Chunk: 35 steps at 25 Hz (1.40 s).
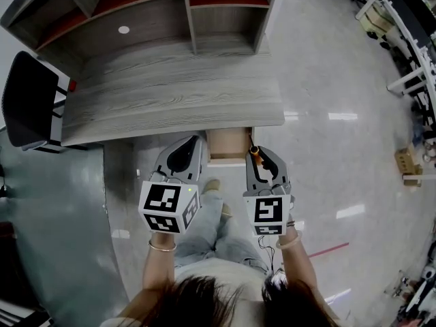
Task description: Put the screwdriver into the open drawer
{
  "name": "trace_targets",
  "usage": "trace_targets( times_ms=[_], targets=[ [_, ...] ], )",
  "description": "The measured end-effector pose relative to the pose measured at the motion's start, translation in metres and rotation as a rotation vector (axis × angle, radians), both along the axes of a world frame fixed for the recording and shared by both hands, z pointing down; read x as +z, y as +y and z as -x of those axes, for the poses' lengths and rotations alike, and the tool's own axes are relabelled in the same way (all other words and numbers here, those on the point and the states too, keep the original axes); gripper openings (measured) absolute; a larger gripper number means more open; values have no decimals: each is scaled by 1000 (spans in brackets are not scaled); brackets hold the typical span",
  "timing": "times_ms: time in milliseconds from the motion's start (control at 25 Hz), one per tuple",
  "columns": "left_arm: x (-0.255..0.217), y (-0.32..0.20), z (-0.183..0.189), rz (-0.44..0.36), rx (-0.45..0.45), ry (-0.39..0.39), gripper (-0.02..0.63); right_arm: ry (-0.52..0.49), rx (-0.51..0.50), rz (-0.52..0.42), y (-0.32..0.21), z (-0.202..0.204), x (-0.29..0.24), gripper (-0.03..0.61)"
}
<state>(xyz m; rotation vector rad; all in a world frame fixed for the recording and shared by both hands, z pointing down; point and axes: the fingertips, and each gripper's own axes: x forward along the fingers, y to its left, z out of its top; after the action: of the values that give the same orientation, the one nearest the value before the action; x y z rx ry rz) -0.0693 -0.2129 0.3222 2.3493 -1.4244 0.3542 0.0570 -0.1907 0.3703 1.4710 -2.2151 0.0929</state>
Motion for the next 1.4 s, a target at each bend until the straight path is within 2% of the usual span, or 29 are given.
trace_targets(
  times_ms=[440, 720, 1080, 1400],
  targets=[
    [30, -27, 5, 36, 14, 1, 17, 62, -35, 43, -20, 10, 40, 84],
    [54, -40, 2, 64, 29, 7, 17, 108, -17, 98, -27, 2, 69, 84],
    [93, -56, 0, 115, 26, 25, 17, 167, -53, 151, -34, 5, 110, 84],
    [124, -67, 2, 138, 36, 10, 17, 200, -80, 180, -38, 9, 146, 84]
  ],
)
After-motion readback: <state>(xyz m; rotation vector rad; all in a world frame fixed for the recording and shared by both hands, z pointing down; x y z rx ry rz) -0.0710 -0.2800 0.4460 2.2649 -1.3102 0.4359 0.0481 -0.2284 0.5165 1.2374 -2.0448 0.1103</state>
